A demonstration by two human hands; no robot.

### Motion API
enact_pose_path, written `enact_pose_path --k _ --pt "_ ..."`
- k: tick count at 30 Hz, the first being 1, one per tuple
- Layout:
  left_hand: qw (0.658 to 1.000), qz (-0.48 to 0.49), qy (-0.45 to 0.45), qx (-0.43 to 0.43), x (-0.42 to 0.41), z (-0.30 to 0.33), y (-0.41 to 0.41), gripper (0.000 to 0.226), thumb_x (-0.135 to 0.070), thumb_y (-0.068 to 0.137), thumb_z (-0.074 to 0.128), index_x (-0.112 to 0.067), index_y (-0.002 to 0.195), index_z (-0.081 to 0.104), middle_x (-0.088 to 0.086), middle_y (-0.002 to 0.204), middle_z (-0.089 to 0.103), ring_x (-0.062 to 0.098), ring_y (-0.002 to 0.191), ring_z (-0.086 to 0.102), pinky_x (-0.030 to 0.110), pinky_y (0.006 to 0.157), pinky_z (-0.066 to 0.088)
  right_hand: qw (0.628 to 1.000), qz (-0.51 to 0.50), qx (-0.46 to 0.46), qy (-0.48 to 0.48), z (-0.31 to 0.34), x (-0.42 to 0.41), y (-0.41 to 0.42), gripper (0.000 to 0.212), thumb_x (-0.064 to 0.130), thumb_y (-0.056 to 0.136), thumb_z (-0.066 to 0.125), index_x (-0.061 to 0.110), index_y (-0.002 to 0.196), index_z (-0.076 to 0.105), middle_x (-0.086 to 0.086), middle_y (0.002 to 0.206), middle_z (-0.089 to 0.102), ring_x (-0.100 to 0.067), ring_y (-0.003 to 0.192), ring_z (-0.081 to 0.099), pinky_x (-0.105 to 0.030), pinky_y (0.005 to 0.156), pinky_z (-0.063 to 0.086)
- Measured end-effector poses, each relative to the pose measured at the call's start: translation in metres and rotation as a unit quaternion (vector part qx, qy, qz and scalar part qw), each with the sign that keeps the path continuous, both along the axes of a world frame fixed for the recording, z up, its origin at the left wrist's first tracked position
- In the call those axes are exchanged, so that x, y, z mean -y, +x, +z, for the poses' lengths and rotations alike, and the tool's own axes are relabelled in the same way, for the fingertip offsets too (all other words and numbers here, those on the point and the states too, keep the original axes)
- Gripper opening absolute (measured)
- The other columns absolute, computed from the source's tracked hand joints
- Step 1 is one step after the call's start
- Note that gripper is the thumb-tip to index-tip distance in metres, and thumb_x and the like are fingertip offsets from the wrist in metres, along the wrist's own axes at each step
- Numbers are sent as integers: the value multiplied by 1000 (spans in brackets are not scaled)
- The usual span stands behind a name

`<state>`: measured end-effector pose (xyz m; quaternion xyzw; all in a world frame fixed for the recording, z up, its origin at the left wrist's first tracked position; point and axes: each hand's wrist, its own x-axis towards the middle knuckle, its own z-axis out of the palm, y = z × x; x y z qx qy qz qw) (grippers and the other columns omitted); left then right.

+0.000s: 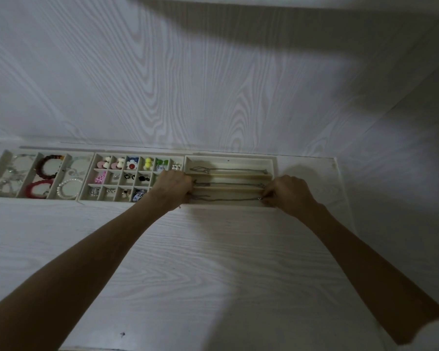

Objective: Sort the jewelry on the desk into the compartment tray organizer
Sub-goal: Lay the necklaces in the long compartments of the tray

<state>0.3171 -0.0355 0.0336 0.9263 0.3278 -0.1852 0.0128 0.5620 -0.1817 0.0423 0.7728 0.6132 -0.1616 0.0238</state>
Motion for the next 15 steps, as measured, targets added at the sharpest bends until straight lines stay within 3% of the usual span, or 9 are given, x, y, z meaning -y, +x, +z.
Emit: enact_pose_path --k 6,10,15 --pt "999 -32 -9 -12 -5 -2 -4 25 -38 91 57 -22 109 66 -1 105 66 17 98 60 33 89 45 1000 1 18 5 -1 3 3 18 36 86 62 31 99 73 5 98 72 -19 88 64 -23 68 38" --pt "998 -58 20 -20 -7 -1 -2 28 -36 91 57 -14 108 60 4 105 64 19 95 60 31 84 45 999 -15 36 -9 -3 -3 -2 19 35 86 62 29 98 74 1 95 72 -20 85 65 -26 71 46" --pt "997 -55 42 -32 -5 5 3 30 -34 90 58 -8 105 57 6 102 65 20 89 61 32 81 47 999 -19 43 -9 -4 -2 -2 20 36 86 62 29 101 73 2 94 71 -19 84 64 -23 66 39"
